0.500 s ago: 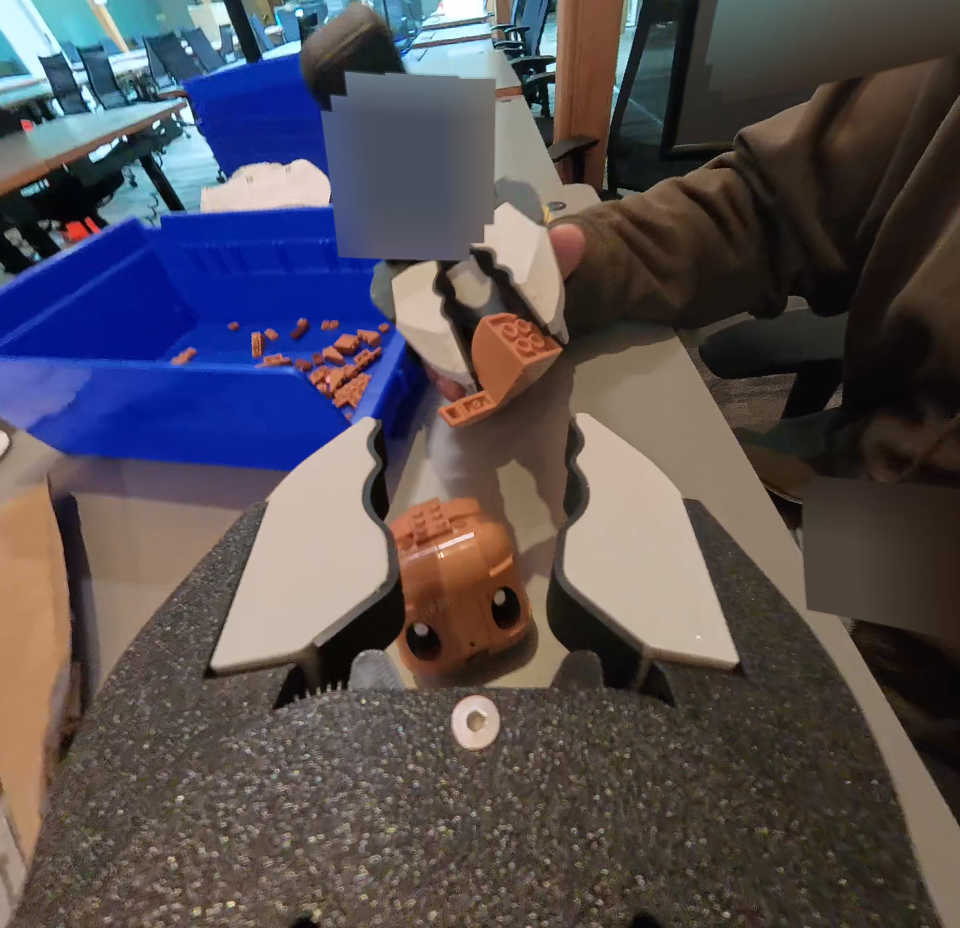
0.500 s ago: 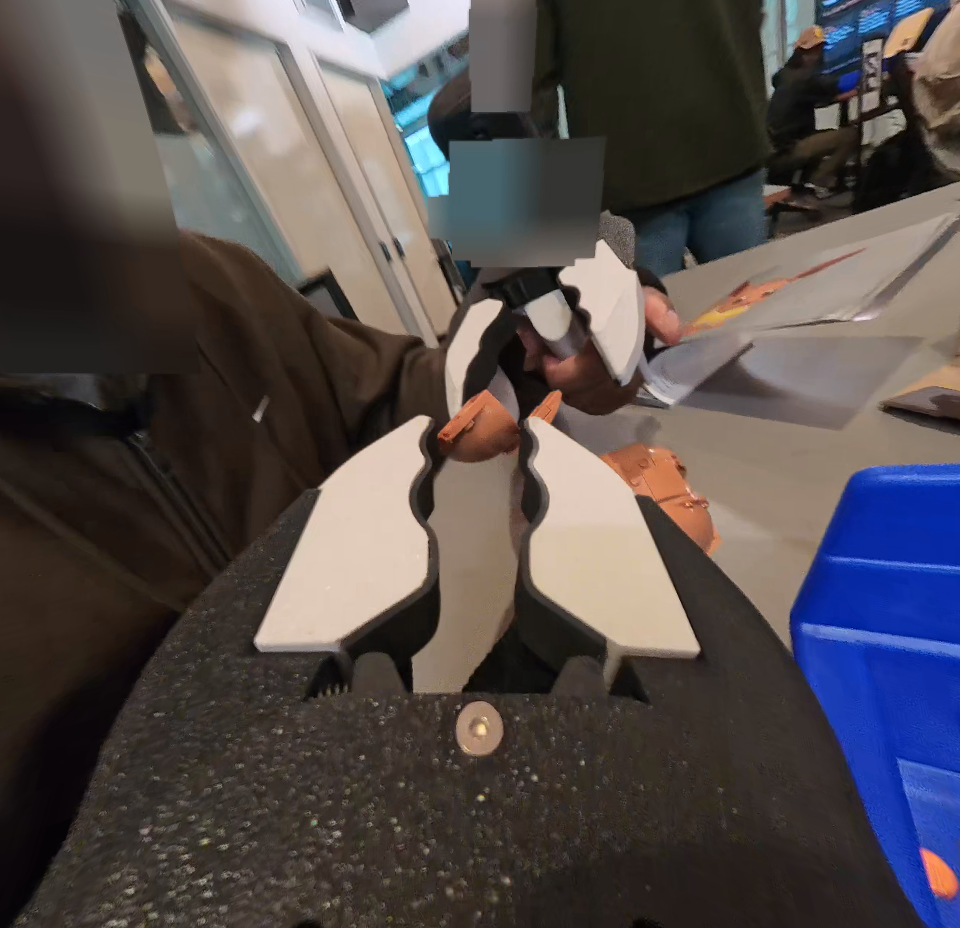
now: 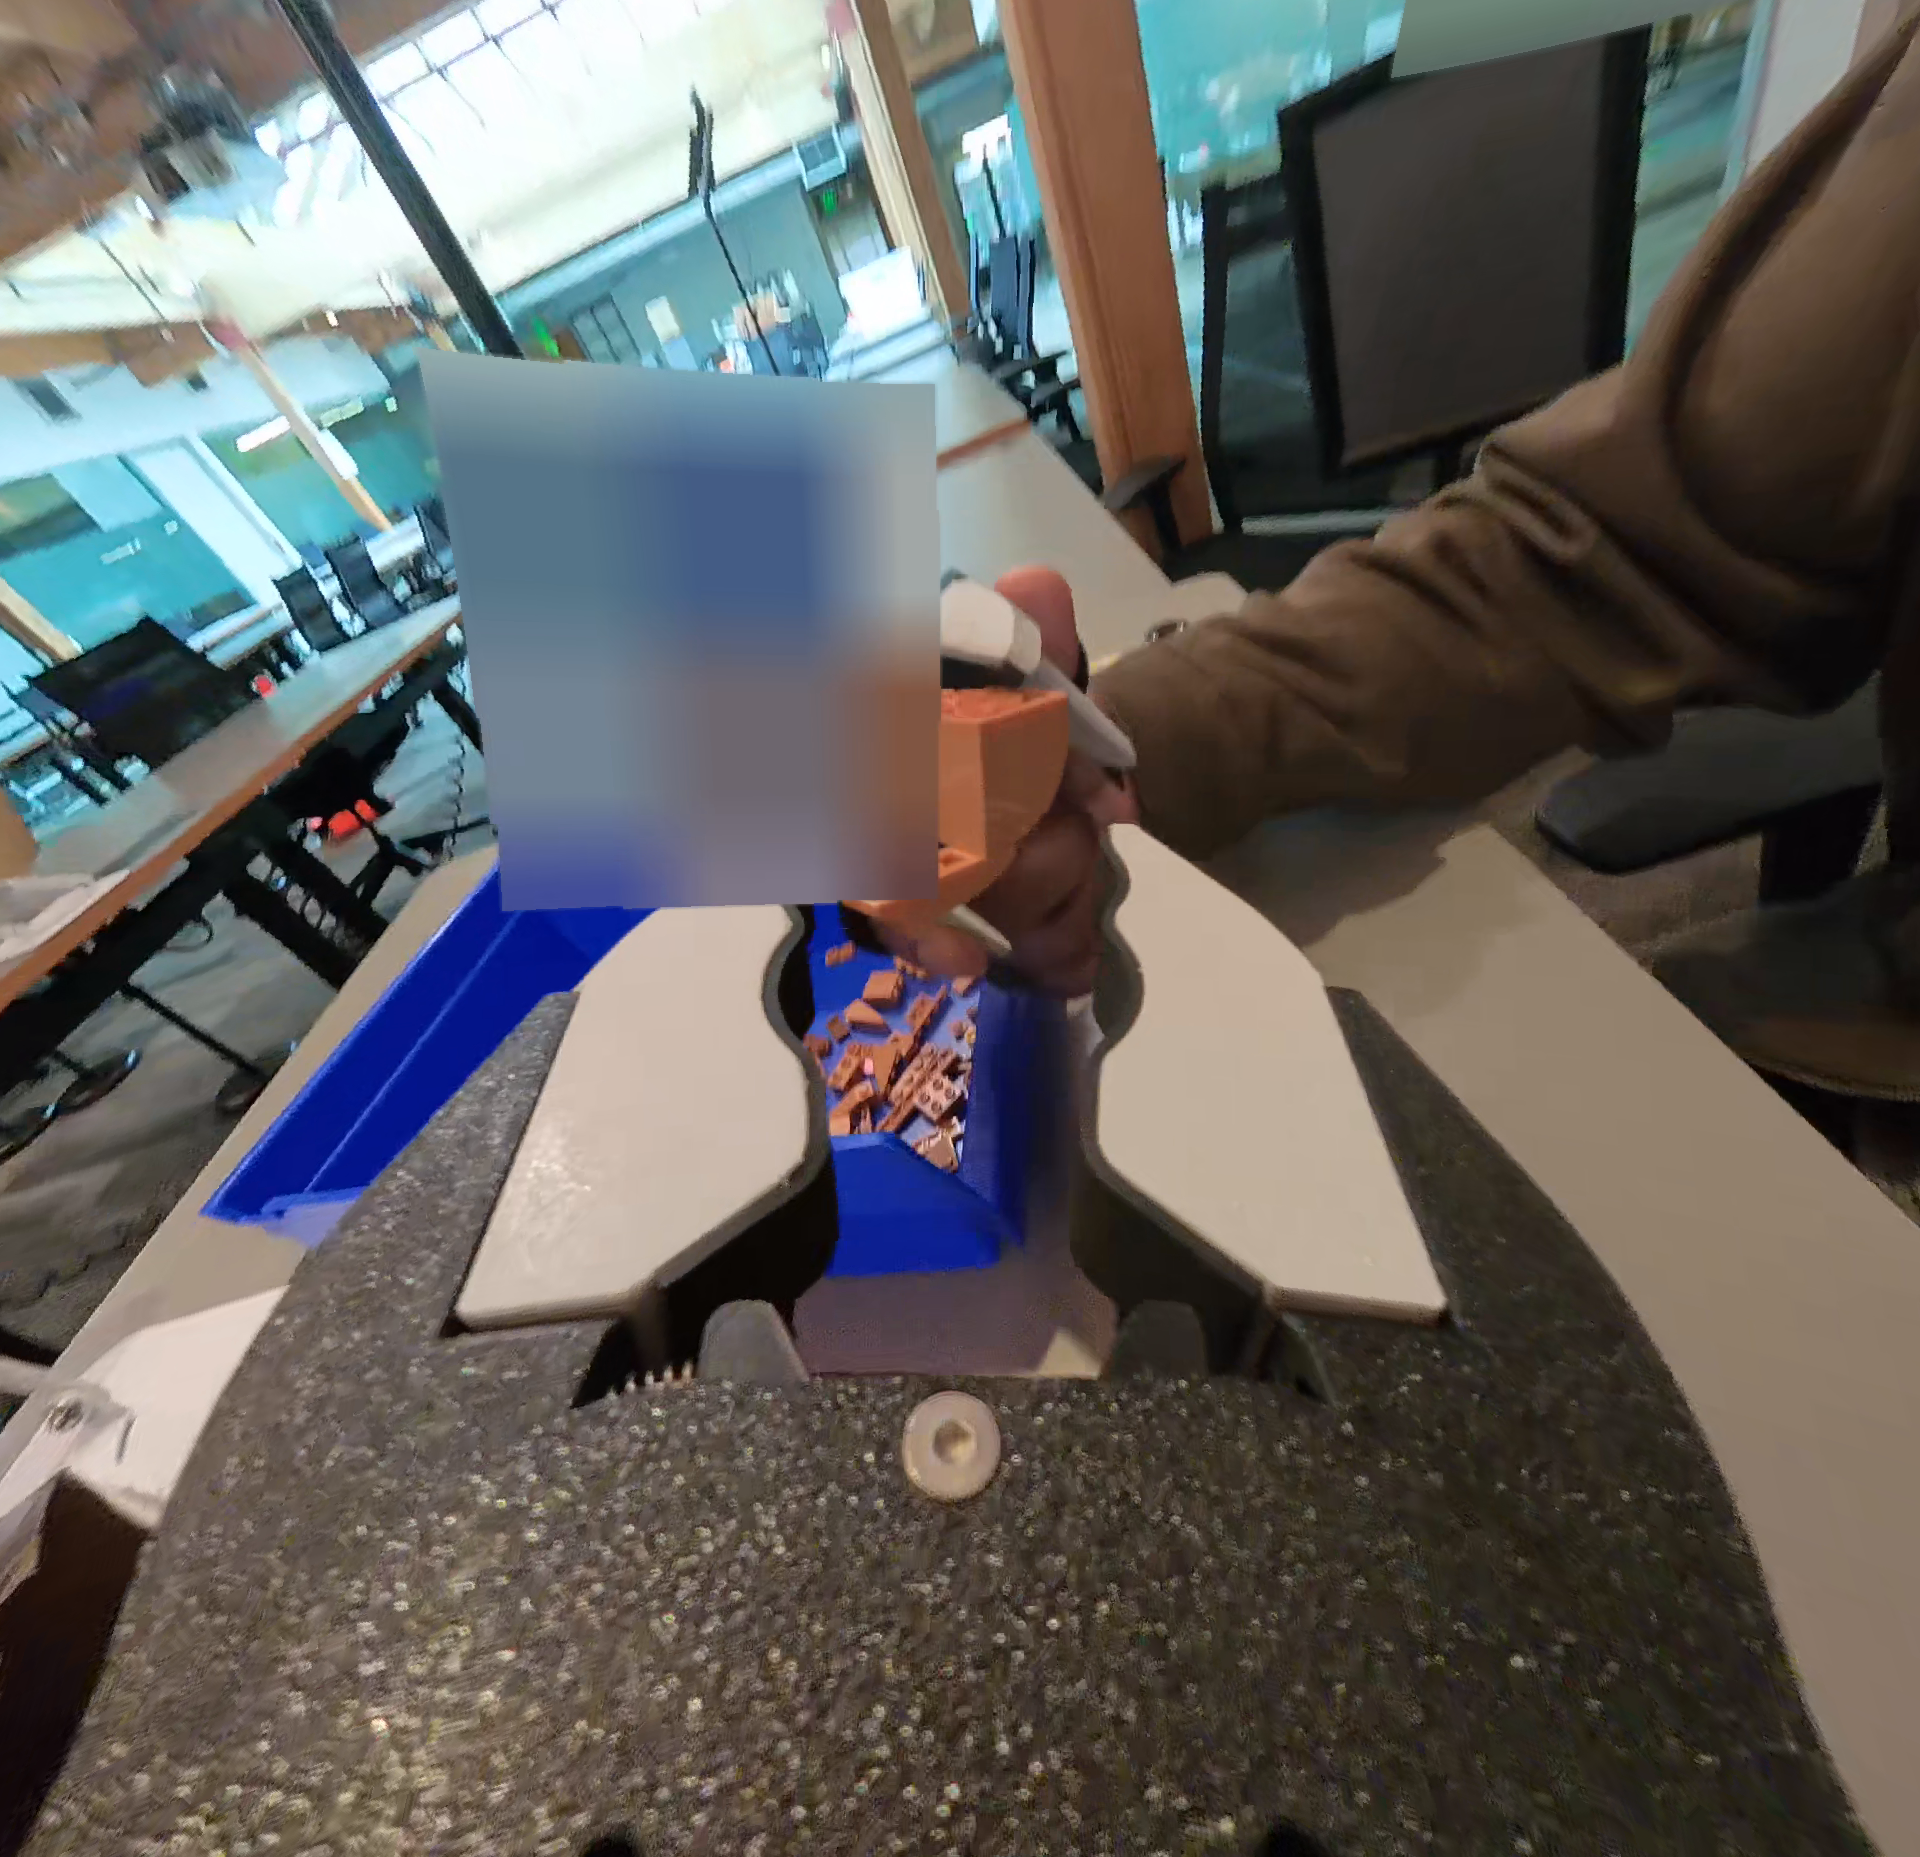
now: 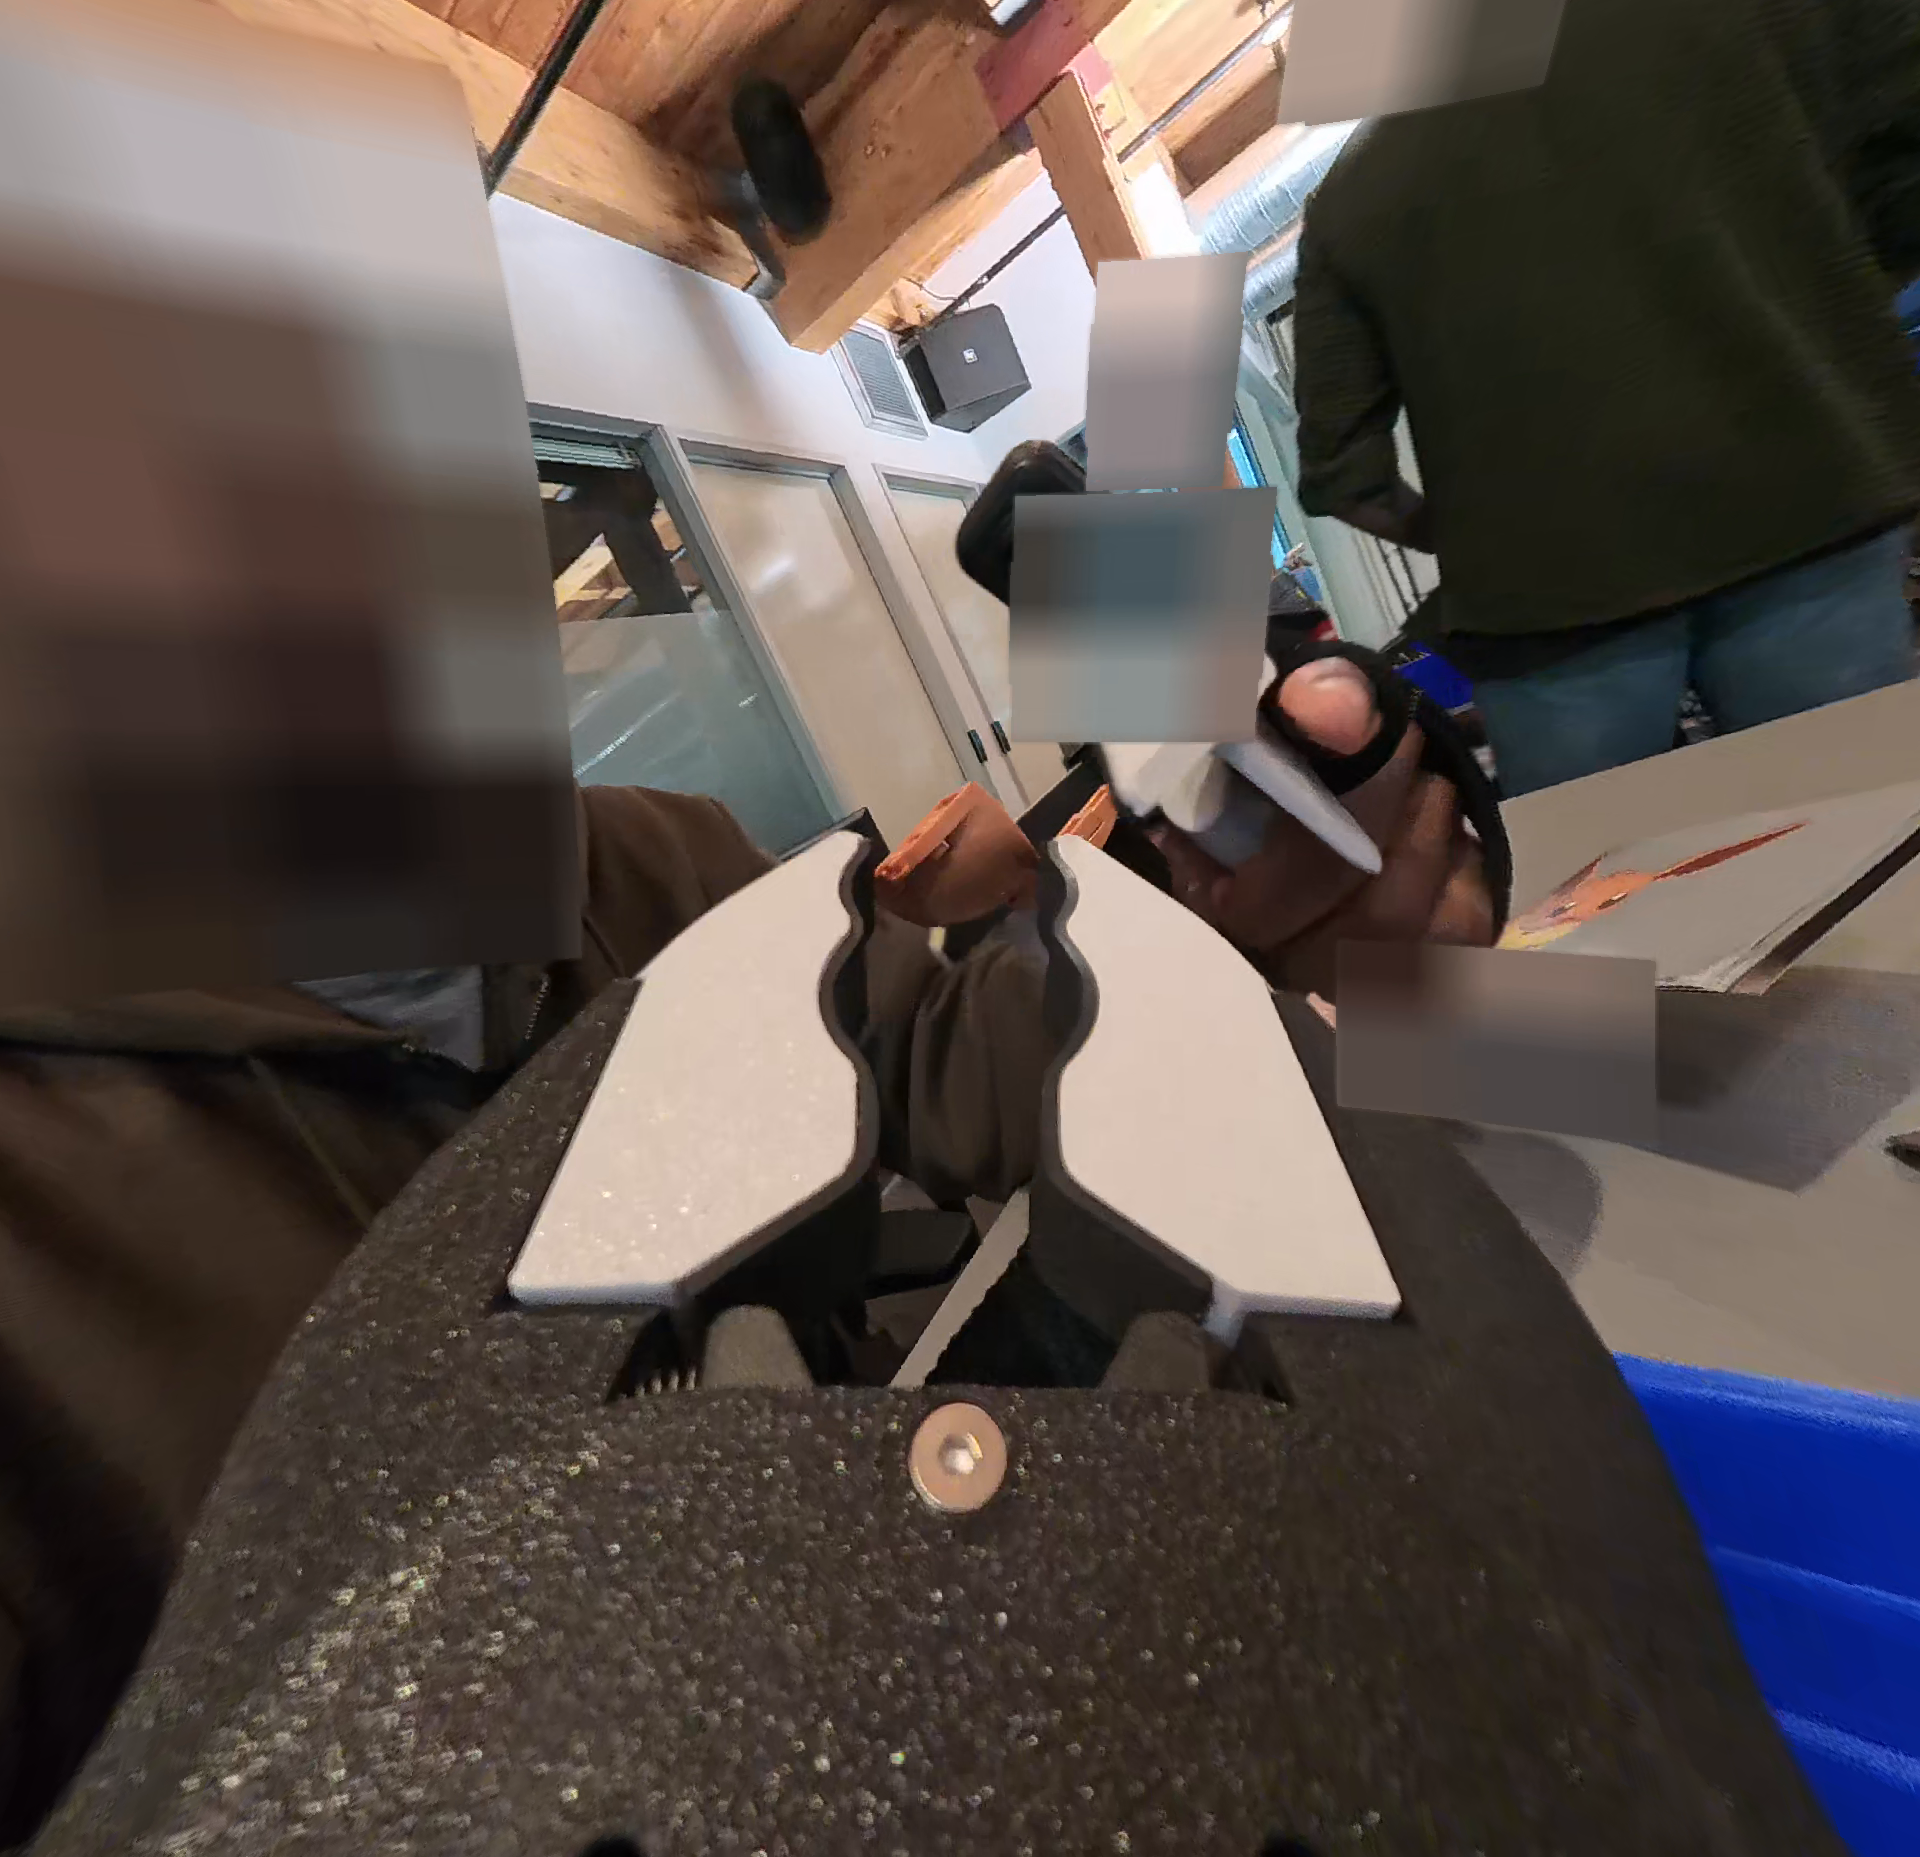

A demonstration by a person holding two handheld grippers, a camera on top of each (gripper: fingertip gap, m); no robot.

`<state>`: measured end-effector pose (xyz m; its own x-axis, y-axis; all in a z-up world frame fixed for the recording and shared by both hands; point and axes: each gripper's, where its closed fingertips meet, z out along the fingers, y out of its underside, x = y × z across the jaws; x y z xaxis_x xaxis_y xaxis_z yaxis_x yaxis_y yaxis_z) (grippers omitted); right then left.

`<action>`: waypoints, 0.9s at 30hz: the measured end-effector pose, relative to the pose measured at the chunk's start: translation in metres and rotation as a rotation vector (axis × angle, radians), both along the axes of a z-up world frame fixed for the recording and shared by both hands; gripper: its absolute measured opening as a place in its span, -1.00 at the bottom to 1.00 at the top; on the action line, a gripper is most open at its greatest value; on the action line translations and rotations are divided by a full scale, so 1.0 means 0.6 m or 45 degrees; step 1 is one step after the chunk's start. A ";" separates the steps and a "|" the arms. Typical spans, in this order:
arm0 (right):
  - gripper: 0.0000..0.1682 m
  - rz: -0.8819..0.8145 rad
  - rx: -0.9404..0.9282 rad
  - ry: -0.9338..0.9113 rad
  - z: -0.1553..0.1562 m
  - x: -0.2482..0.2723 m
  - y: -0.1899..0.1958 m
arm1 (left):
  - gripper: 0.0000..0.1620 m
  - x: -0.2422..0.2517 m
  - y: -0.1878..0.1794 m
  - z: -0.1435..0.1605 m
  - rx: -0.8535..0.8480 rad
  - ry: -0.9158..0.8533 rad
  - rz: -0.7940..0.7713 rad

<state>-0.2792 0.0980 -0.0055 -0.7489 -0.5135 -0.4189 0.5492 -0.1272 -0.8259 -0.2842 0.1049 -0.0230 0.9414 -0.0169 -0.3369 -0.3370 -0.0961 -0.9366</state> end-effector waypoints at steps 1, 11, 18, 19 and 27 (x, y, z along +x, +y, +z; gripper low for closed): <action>-0.66 0.008 -0.006 -0.018 -0.006 -0.002 -0.001 | -0.42 0.000 -0.002 0.001 0.043 -0.010 -0.010; -0.66 0.049 -0.020 -0.075 -0.027 0.001 -0.002 | -0.47 -0.018 -0.003 -0.042 0.044 -0.166 0.036; -0.66 -0.030 -0.016 -0.148 -0.032 -0.019 -0.001 | -0.62 -0.020 0.004 -0.045 0.093 -0.259 0.028; -0.66 -0.032 -0.015 -0.158 -0.033 -0.020 0.000 | -0.62 -0.020 0.002 -0.041 0.112 -0.251 0.034; -0.67 -0.047 -0.026 -0.209 -0.033 -0.027 -0.002 | -0.77 -0.021 -0.002 -0.042 0.134 -0.227 0.052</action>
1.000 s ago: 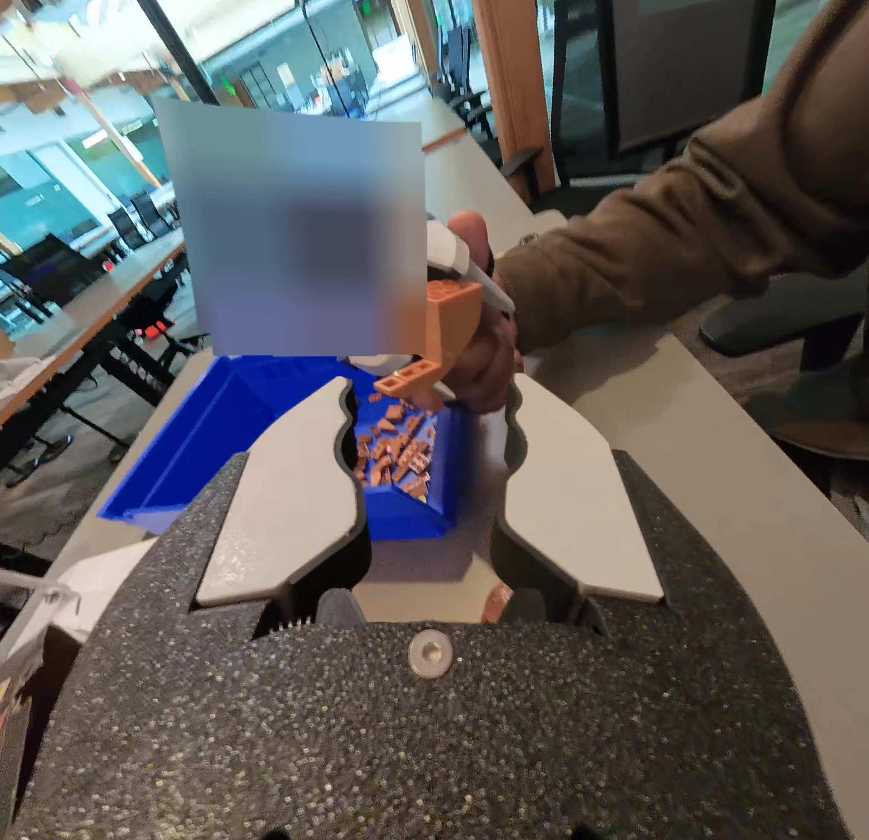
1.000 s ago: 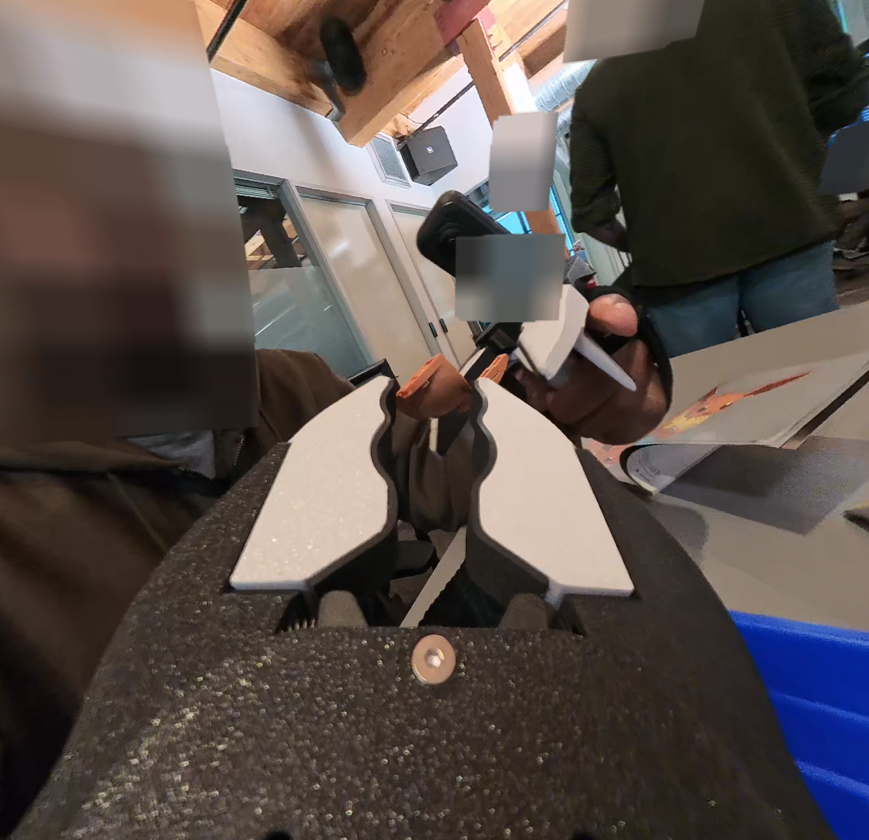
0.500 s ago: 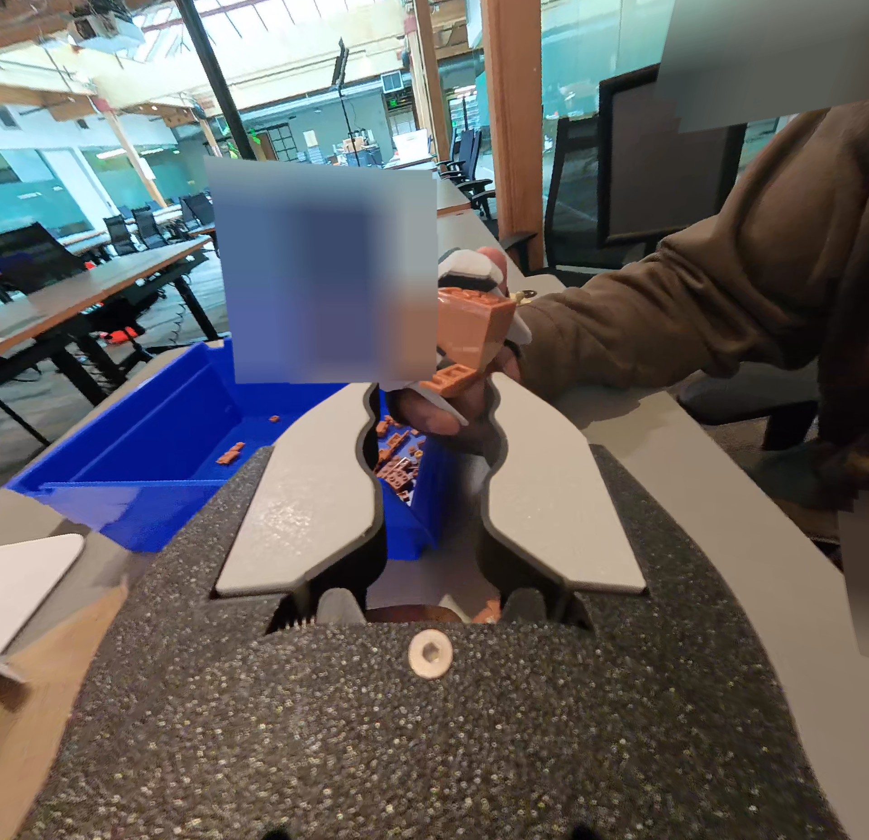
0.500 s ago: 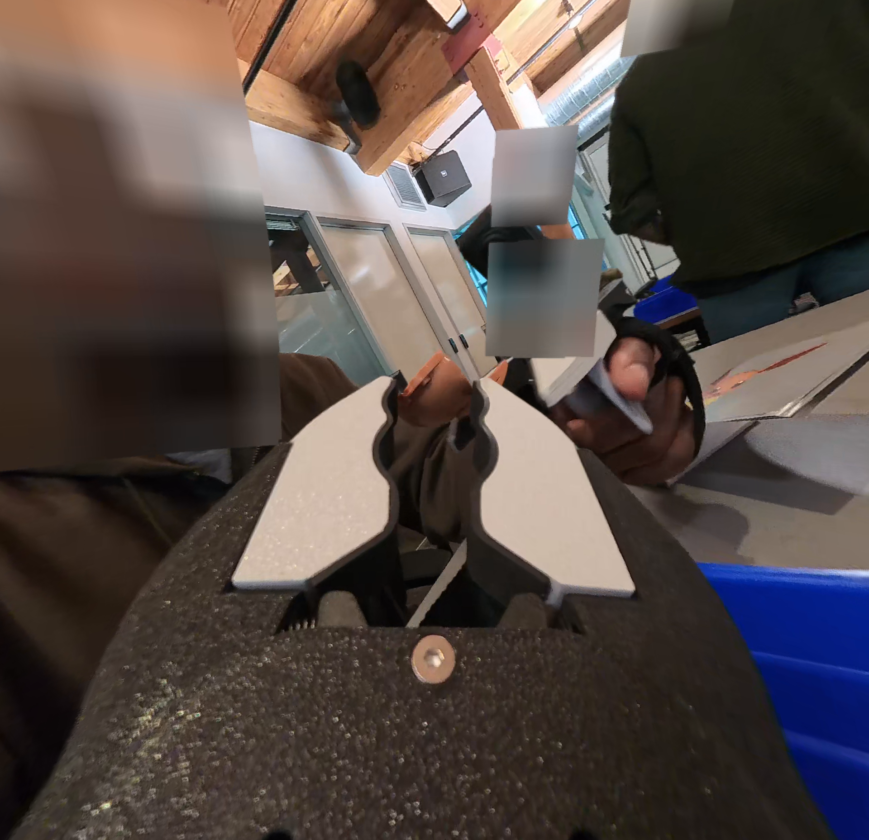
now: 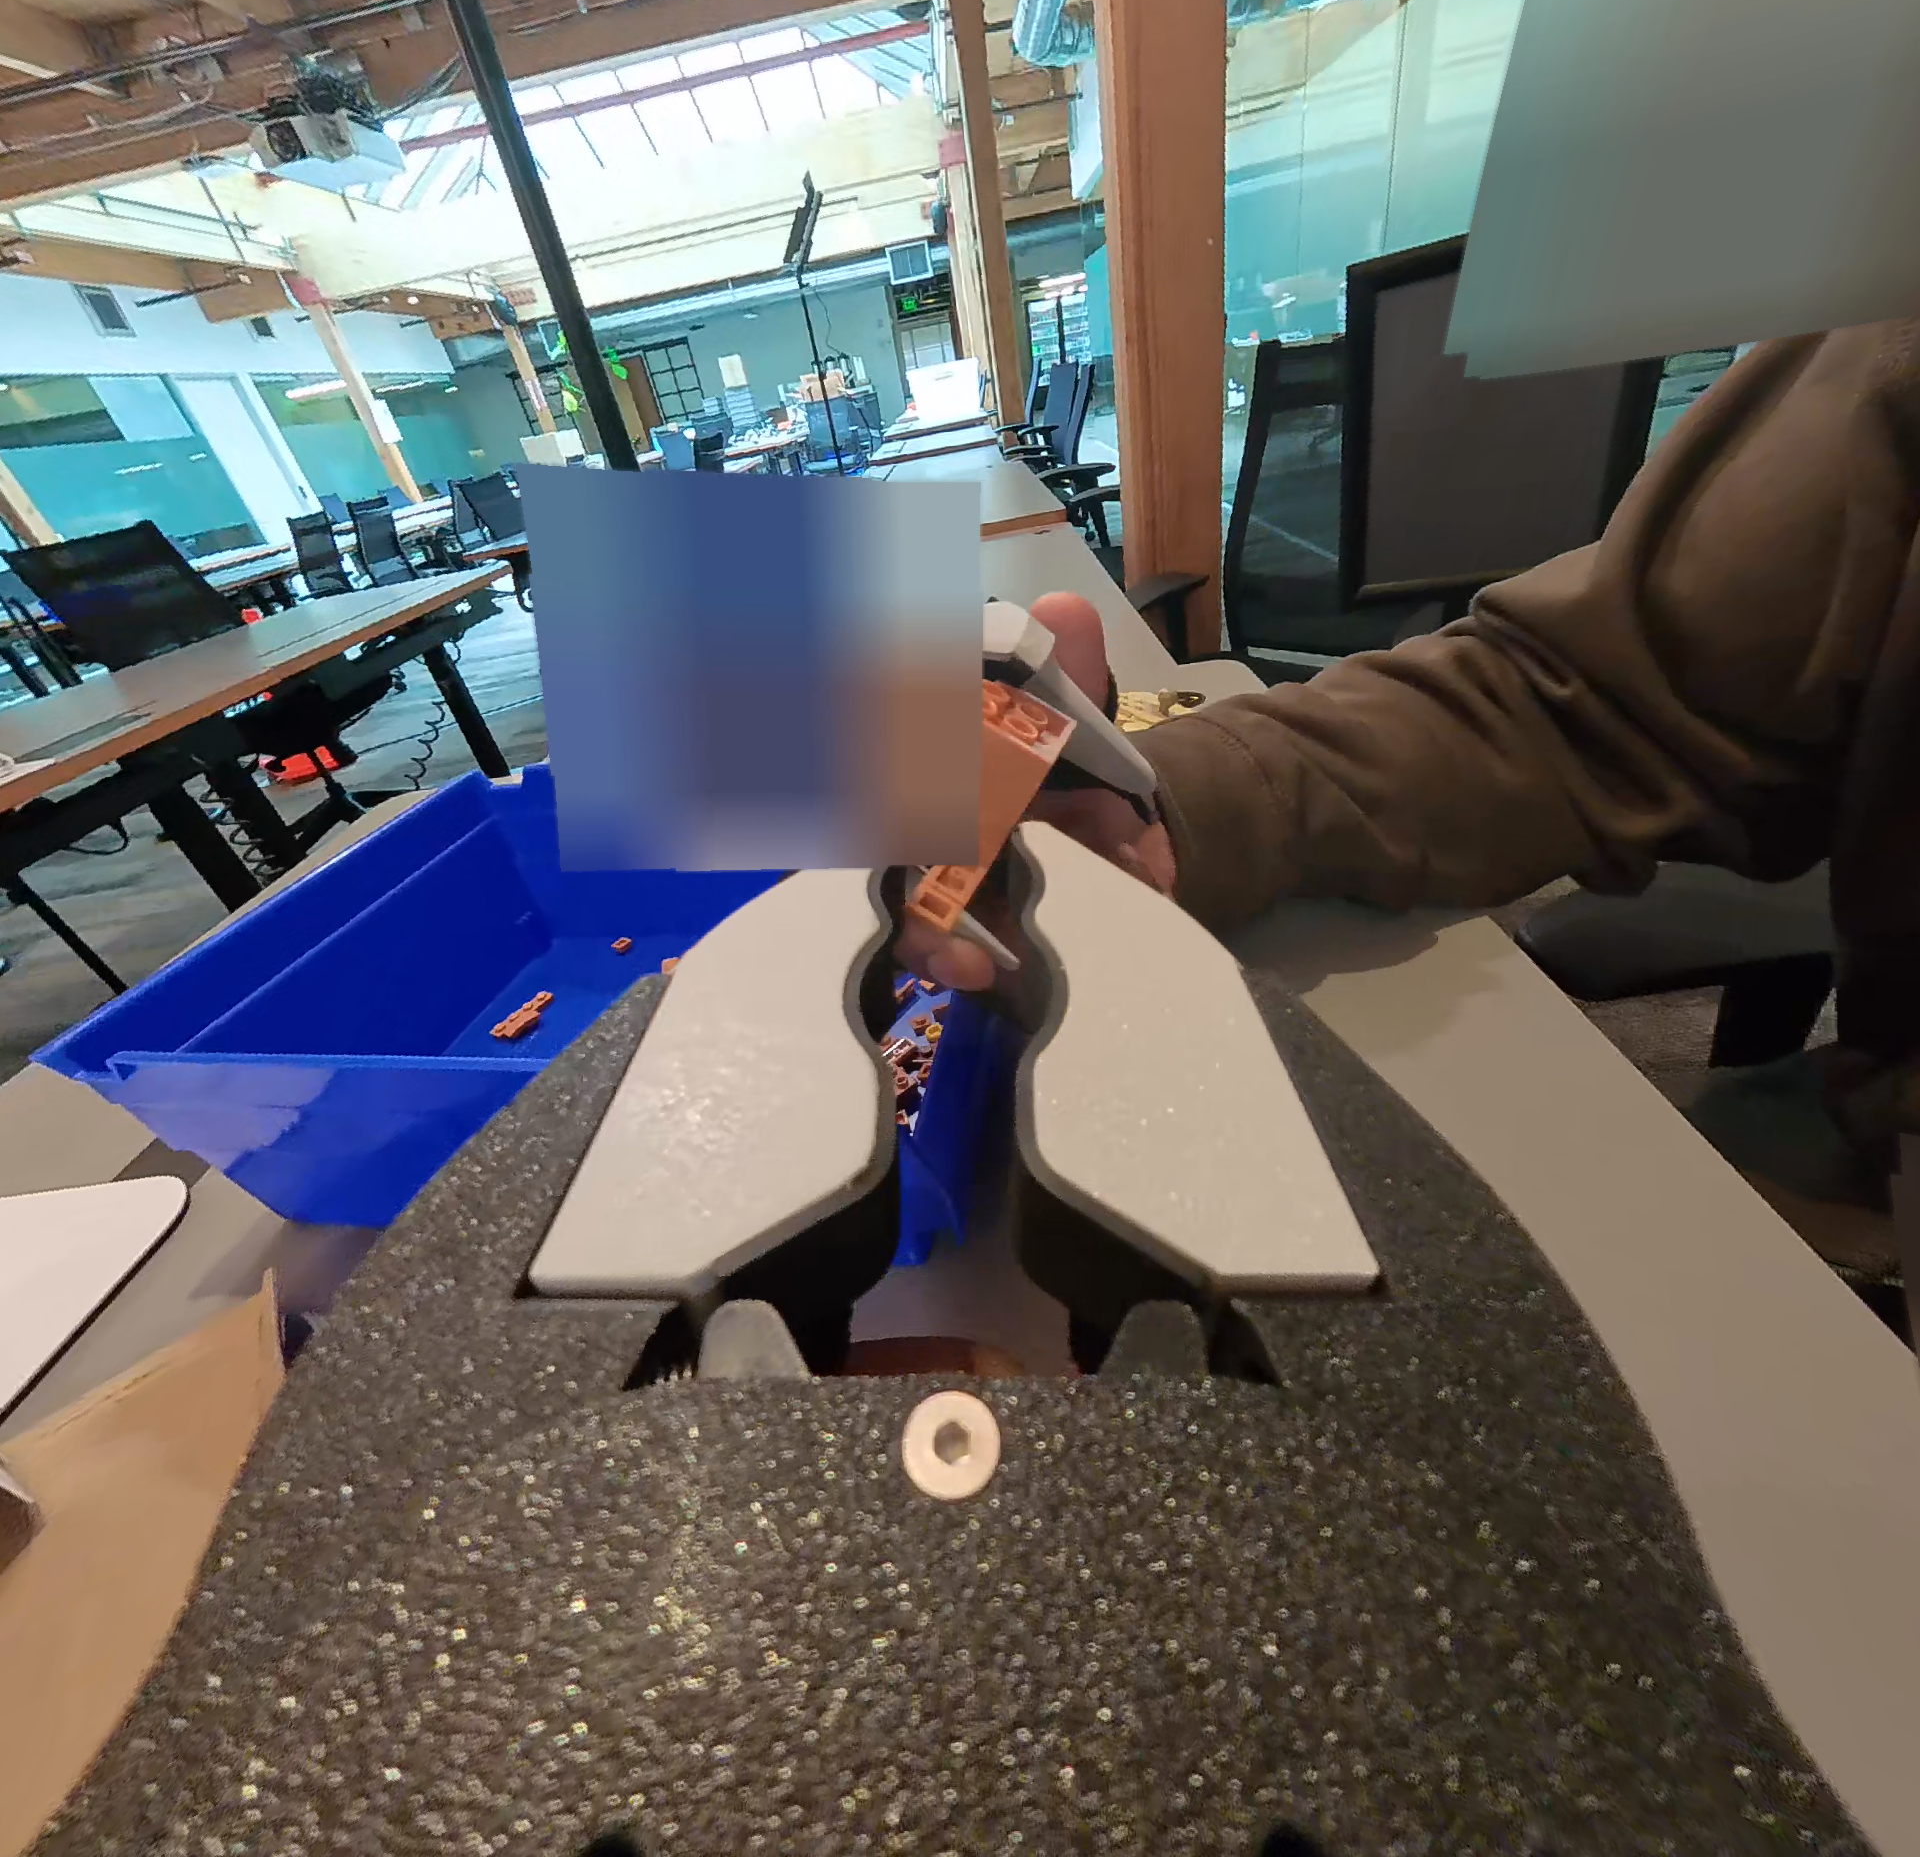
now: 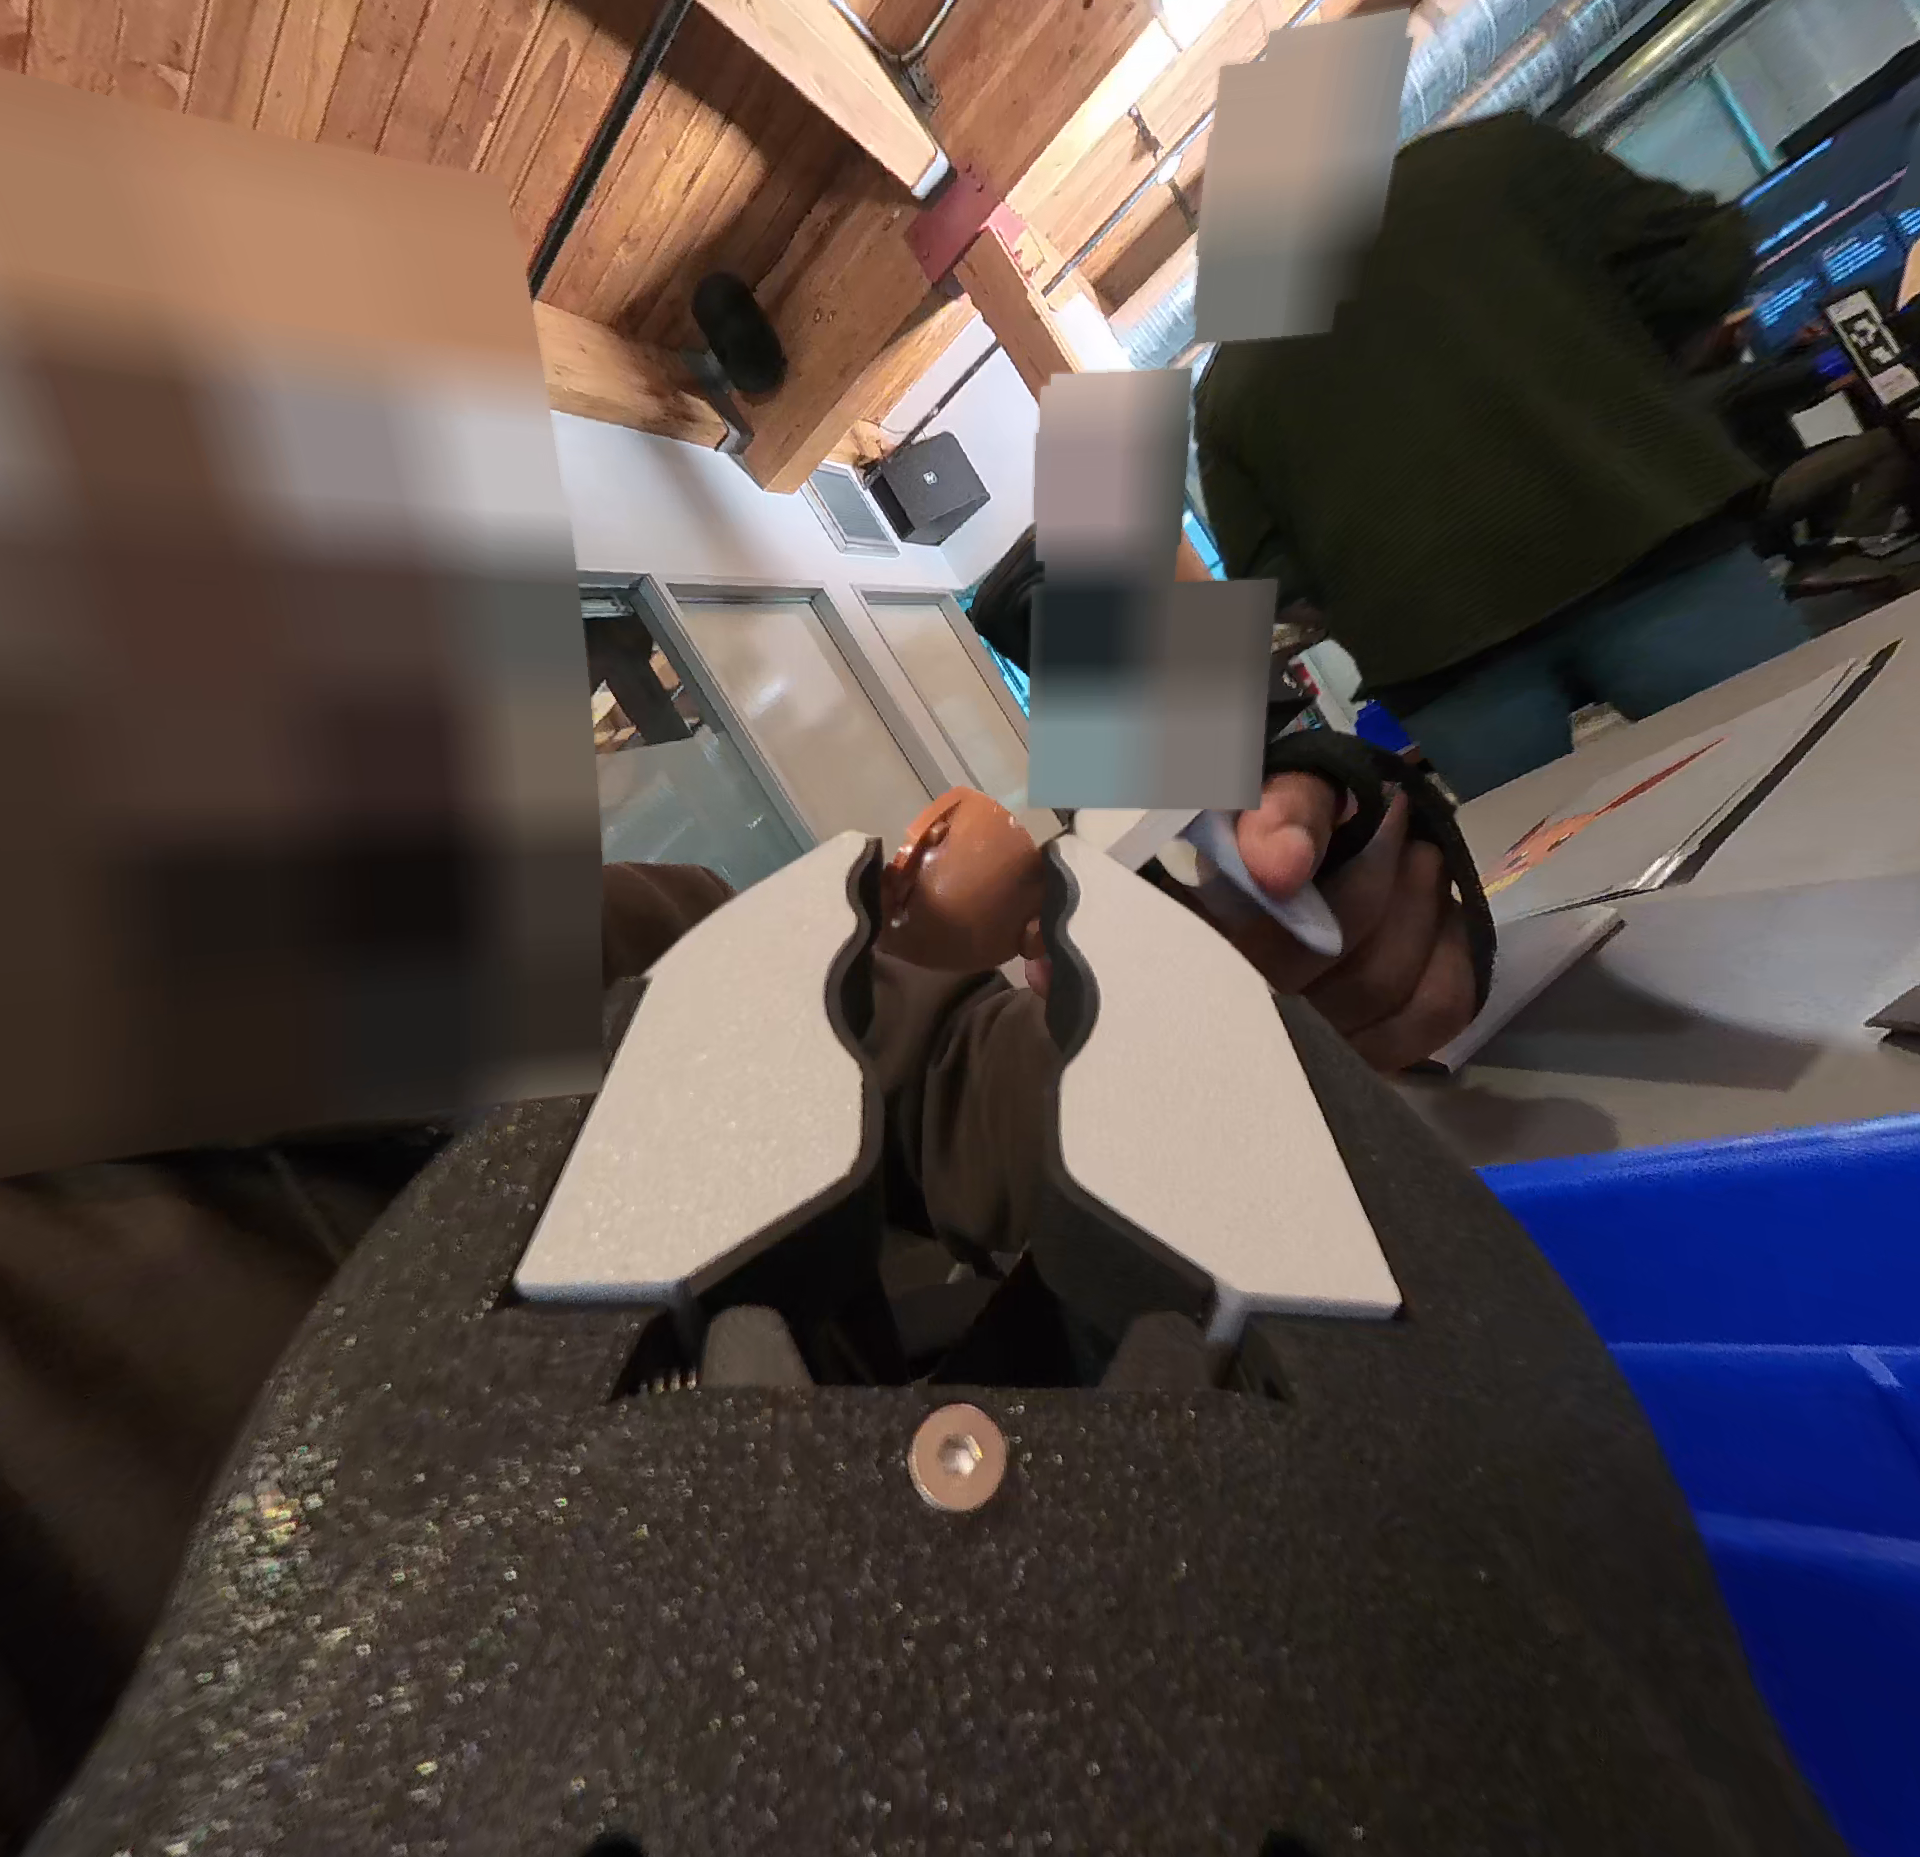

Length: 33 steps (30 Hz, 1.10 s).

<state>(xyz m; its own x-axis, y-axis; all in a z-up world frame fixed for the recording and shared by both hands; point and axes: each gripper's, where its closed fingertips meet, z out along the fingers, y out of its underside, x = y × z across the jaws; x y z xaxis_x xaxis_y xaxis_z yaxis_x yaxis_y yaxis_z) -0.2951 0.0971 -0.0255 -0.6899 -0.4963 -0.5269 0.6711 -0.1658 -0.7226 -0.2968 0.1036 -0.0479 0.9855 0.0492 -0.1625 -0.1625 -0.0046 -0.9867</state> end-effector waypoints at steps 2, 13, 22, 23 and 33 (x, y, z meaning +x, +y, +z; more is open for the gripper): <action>-0.80 -0.043 -0.036 -0.042 0.005 -0.013 0.007 | -0.87 0.003 0.002 -0.007 -0.033 -0.016 -0.022; -0.56 -0.375 0.049 0.002 0.011 -0.059 0.021 | -0.89 -0.036 0.000 -0.001 -0.043 -0.229 0.157; -0.40 -0.607 0.432 0.583 -0.027 -0.041 -0.001 | -0.89 -0.032 0.004 -0.015 -0.267 0.128 0.306; -0.42 -0.620 0.460 0.643 -0.032 -0.038 -0.004 | -0.89 -0.026 0.007 -0.016 -0.278 0.175 0.294; -0.70 -0.627 0.439 0.748 -0.033 -0.026 -0.006 | -0.89 -0.019 0.015 -0.028 -0.369 0.367 0.320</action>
